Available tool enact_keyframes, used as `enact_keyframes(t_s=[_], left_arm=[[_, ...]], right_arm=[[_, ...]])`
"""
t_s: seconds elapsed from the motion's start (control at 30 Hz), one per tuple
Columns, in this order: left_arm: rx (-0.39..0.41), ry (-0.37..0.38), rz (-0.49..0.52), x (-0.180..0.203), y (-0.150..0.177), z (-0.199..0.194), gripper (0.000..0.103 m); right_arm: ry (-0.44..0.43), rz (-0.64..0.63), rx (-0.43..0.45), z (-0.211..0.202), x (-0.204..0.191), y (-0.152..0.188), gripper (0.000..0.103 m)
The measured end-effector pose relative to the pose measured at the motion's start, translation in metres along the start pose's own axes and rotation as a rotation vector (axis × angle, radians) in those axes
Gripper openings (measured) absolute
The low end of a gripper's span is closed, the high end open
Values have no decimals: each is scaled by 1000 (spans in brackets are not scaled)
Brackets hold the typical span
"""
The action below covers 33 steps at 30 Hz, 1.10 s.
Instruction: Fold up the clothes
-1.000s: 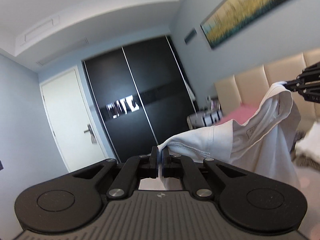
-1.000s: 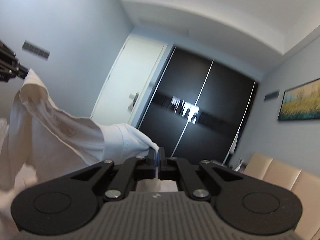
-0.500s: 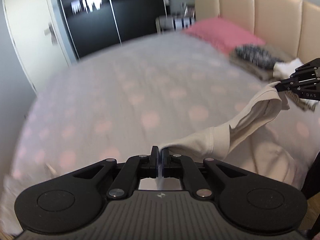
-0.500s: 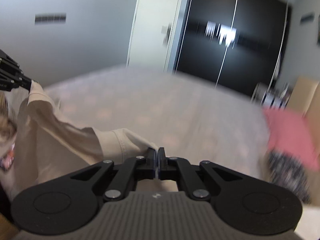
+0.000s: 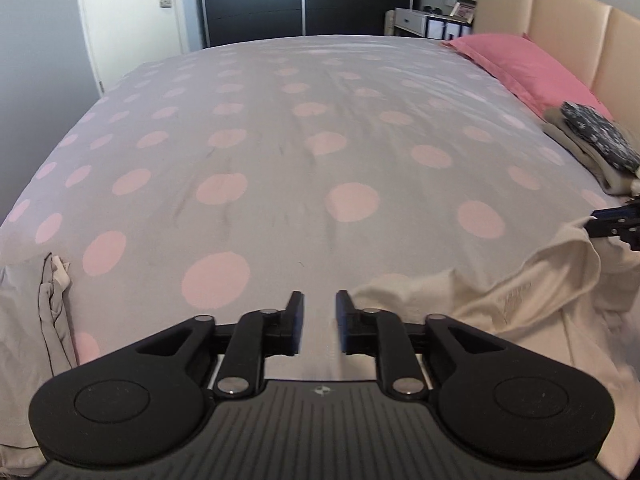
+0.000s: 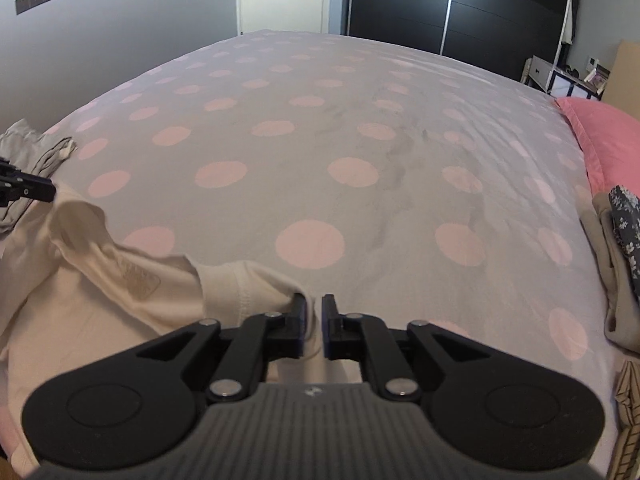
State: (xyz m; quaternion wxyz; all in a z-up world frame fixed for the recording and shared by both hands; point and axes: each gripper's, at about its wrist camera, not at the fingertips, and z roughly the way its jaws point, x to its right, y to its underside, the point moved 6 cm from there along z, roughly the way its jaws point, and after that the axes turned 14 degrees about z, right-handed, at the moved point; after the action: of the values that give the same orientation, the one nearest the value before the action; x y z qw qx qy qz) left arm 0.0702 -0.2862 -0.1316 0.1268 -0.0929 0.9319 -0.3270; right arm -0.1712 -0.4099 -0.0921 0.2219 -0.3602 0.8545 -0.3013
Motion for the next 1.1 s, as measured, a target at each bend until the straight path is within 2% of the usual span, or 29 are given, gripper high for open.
enact_keyframes(t_s=[0.03,0.1,0.27,0.4,0.5,0.6,0.67,0.73,0.83,1.0,1.1], left_arm=[[-4,-8,-8,-2,1,4,26],[-21,2,-8,-2,6,6,27],[-80,23,-13,2,21,6,38],[-89,85,-16,13,28,1,43],[-100,122,20,26,31,3,46],[-123,114,48,33,34,11,46],[-141,111,32,31,35,16,44],[-142,126,2,27,36,16,33],[-145,140,-9,25,37,16,26],[-157,126,-6,25,40,17,25],[-157,122,-6,24,41,17,25]], right_arm=[[-4,14,6,3,4,-3,33],[-5,37,20,5,12,-8,34],[-16,88,24,-2,31,-8,37],[-10,20,-8,-2,32,1,41],[7,-35,-53,5,32,11,42],[22,-52,-98,15,38,20,49],[34,-36,-120,20,45,24,48],[25,-3,-127,20,51,25,45],[4,5,-121,17,54,24,45],[36,5,-82,16,68,13,45],[-4,31,-115,20,74,13,45]])
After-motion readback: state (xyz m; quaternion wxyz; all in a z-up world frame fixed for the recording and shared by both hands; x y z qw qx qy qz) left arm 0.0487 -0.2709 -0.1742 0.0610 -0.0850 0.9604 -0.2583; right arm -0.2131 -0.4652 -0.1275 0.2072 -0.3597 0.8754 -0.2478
